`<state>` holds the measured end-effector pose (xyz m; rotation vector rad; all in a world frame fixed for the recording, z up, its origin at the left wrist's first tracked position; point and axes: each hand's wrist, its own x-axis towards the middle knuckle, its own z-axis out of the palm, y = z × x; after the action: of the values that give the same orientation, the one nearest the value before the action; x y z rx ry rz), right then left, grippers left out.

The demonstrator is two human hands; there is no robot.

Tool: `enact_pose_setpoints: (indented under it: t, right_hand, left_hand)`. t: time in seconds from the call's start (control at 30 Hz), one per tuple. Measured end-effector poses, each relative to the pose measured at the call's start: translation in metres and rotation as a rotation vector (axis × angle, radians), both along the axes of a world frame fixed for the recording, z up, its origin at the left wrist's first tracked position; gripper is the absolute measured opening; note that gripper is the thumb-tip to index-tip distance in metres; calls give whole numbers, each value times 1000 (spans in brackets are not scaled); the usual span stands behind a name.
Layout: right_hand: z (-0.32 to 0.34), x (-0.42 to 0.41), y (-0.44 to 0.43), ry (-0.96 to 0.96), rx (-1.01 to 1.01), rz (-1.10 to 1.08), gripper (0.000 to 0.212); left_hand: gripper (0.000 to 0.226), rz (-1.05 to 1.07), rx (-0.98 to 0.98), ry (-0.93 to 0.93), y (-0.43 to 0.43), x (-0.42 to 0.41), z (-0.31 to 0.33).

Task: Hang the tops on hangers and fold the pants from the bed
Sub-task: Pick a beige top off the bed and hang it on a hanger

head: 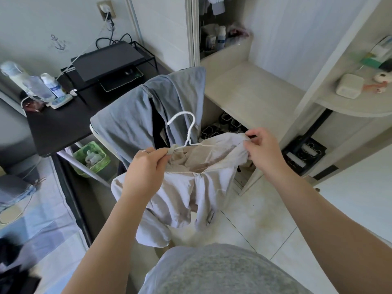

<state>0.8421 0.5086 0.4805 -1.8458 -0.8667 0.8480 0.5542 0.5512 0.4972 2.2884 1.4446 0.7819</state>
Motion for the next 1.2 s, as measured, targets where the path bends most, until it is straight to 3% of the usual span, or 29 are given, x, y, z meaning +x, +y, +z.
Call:
enact_pose_setpoints:
  t: [0.1, 0.3, 0.37, 0.5, 0.6, 0.77, 0.9, 1.0, 1.07, 1.2]
  right_hand:
    - [12, -14, -1, -3, -6, 60, 24]
    - [58, -45, -4, 325, 302, 196, 21]
    - [66, -50, -3, 383, 321, 195, 21]
    - [65, -55, -5, 428, 234, 172, 20]
    - [58, -63, -13, 292, 263, 265, 22]
    - [69, -80, -19, 135, 511, 382, 22]
    - [71, -69, -26, -110, 299, 695, 28]
    - [70, -54, -30, -366, 512, 459, 28]
    - [65, -38, -27, -527, 573, 266, 39]
    - [45, 4, -14, -582, 140, 236, 69]
  left_hand:
    - [22, 2, -84, 90, -3, 11, -10]
    - [25, 37, -183, 239, -10, 24, -17]
    - [23, 16, -147, 176, -13, 29, -15]
    - [19, 58, -142, -168, -18, 31, -11]
    - [17, 29, -111, -245, -16, 29, -4]
    - [18, -32, -102, -239, -16, 39, 6]
    - [17, 44, -59, -362, -13, 31, 9]
    - [22, 74, -15, -410, -9, 22, 12]
    - [28, 82, 4, -443, -6, 17, 15]
    - [30, 58, 60, -496, 2, 6, 21]
